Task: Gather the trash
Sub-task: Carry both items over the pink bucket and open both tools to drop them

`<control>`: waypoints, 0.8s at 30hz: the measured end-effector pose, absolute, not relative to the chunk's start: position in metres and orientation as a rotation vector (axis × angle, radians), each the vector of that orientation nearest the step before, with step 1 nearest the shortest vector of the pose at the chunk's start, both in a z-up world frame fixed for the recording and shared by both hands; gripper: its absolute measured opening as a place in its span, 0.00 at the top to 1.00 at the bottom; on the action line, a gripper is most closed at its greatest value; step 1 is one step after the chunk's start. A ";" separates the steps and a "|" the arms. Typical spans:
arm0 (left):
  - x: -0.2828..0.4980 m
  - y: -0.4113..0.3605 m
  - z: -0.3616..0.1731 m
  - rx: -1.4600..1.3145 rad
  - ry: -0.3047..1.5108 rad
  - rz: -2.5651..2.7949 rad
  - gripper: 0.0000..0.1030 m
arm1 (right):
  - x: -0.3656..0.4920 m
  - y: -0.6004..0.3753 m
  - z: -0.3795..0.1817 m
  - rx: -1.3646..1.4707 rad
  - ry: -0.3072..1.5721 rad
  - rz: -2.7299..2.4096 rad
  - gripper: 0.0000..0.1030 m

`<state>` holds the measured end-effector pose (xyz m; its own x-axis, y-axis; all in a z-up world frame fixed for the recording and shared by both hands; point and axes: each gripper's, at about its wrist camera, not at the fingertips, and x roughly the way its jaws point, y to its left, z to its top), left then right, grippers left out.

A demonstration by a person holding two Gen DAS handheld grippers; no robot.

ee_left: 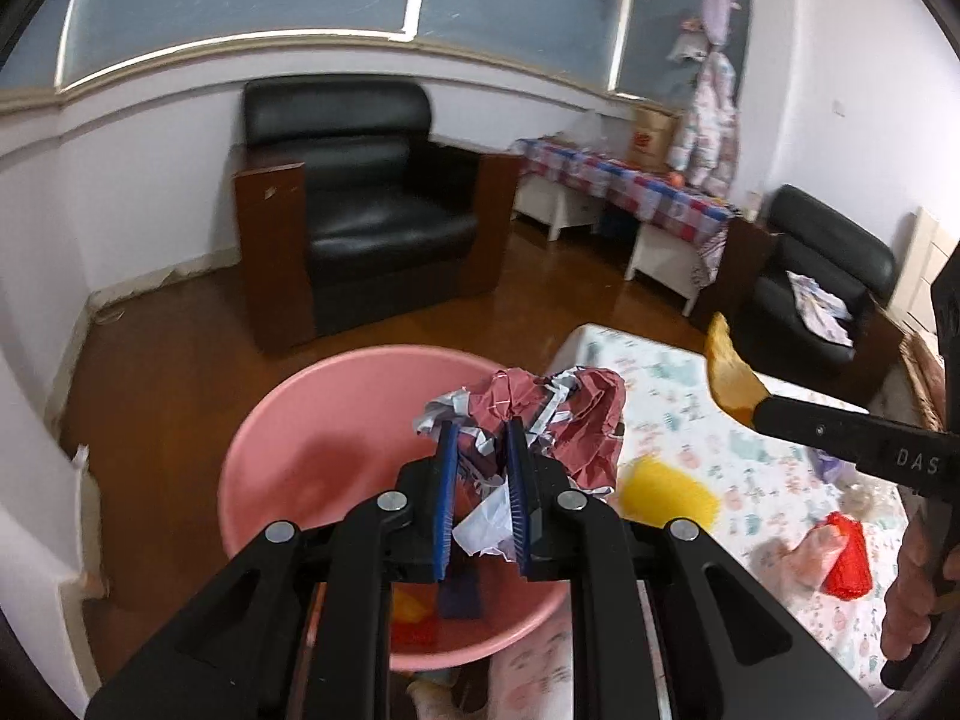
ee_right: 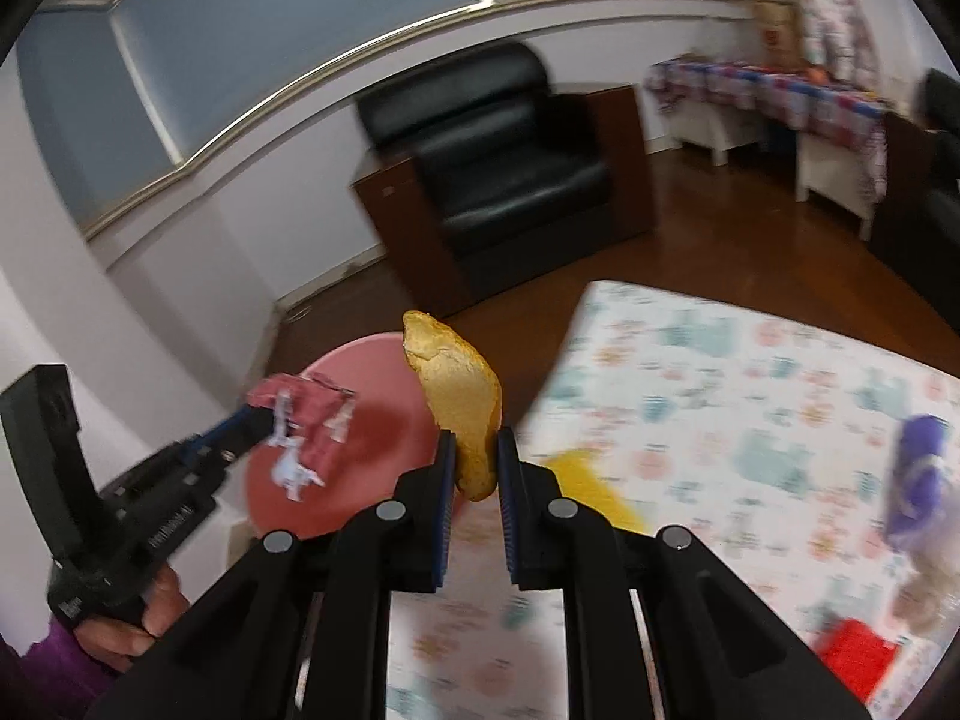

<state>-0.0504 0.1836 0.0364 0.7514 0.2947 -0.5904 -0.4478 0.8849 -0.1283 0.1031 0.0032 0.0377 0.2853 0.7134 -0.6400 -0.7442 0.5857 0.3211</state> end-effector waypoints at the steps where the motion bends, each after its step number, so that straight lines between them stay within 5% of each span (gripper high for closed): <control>1: -0.054 0.187 0.034 -0.275 0.603 0.422 0.85 | 0.100 0.014 0.036 -0.054 0.840 0.994 0.87; 8: -0.068 0.200 0.024 -0.286 0.640 0.475 0.85 | 0.083 0.067 0.016 -0.113 0.910 1.066 0.87; 12: -0.068 0.208 0.020 -0.321 0.662 0.501 0.76 | 0.076 0.084 0.007 -0.146 0.927 1.088 0.85; 17: -0.075 0.216 0.020 -0.353 0.658 0.517 0.67 | 0.070 0.091 0.006 -0.141 0.914 1.113 0.71; 24: -0.074 0.212 0.023 -0.356 0.645 0.502 0.67 | 0.060 0.082 0.011 -0.152 0.862 1.114 0.65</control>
